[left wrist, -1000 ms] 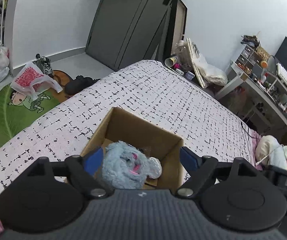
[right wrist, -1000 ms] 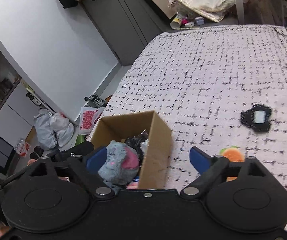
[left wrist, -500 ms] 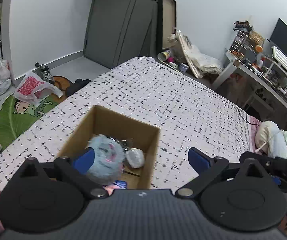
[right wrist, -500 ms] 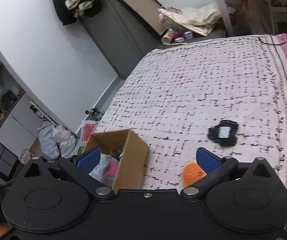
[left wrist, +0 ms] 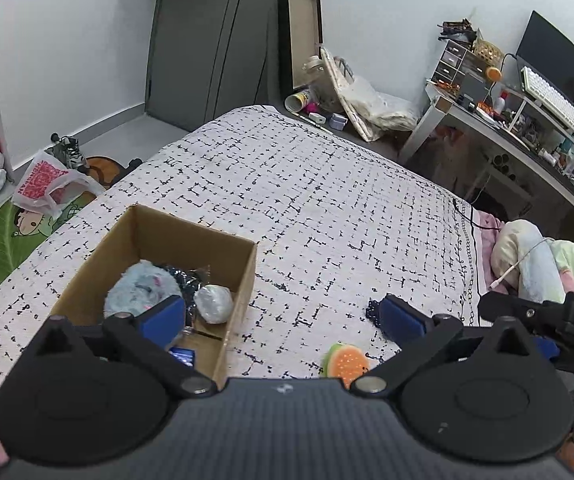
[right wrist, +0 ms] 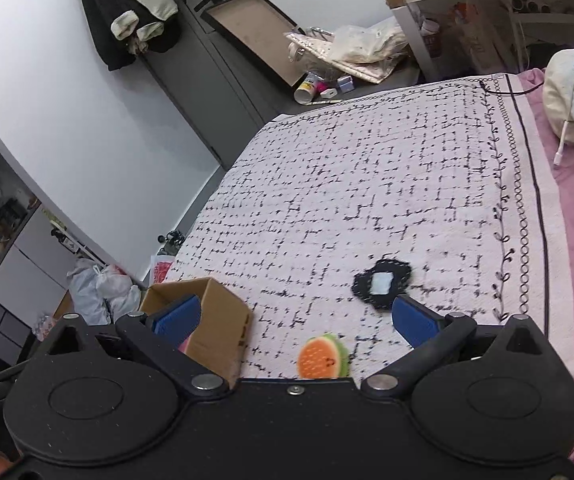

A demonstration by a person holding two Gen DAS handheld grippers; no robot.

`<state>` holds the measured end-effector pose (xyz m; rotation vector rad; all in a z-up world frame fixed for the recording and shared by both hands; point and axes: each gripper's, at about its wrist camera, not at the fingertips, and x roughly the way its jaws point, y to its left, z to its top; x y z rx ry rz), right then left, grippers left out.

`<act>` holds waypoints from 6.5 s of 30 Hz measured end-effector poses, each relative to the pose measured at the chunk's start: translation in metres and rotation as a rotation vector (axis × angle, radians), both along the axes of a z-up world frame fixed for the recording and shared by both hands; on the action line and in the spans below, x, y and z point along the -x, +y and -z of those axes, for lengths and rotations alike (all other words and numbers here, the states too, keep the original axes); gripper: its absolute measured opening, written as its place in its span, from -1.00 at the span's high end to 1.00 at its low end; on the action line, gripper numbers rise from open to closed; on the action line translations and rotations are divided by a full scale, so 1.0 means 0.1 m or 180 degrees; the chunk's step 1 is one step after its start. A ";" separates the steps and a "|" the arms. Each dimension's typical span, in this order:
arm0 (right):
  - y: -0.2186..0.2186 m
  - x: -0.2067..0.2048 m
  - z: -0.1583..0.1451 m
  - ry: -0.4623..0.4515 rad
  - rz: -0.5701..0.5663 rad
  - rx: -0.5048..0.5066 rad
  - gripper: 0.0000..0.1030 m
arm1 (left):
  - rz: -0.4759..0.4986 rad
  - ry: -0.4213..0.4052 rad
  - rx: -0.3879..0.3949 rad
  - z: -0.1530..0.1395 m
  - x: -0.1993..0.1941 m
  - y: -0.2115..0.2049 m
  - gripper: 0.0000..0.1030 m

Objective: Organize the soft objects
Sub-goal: 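Move left gripper to the orange burger plush while right gripper moves toward the black cushion, then close left gripper on the burger plush while right gripper closes on the black cushion, then carry the burger plush over the box while right gripper carries the black cushion there, then open left gripper to drop the burger in the box while right gripper drops the cushion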

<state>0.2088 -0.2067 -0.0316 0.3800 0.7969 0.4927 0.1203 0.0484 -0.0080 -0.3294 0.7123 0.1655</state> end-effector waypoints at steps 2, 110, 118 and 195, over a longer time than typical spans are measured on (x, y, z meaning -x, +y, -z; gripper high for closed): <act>-0.07 -0.05 0.01 0.0009 -0.0001 0.0002 -1.00 | -0.0005 0.0019 -0.0007 0.01 -0.03 -0.06 -0.99; -0.05 -0.47 1.03 0.0138 0.0289 0.0305 0.47 | 0.0401 0.0184 0.0401 0.77 -0.67 -0.26 0.23; -0.09 -0.25 0.79 0.0057 0.0456 0.0344 0.47 | 0.0773 0.0008 0.0311 0.58 -0.66 -0.23 0.23; 2.07 0.28 0.37 -0.0022 -0.0261 0.0559 -0.20 | 0.0367 -0.0239 0.0686 0.43 -0.12 1.57 0.21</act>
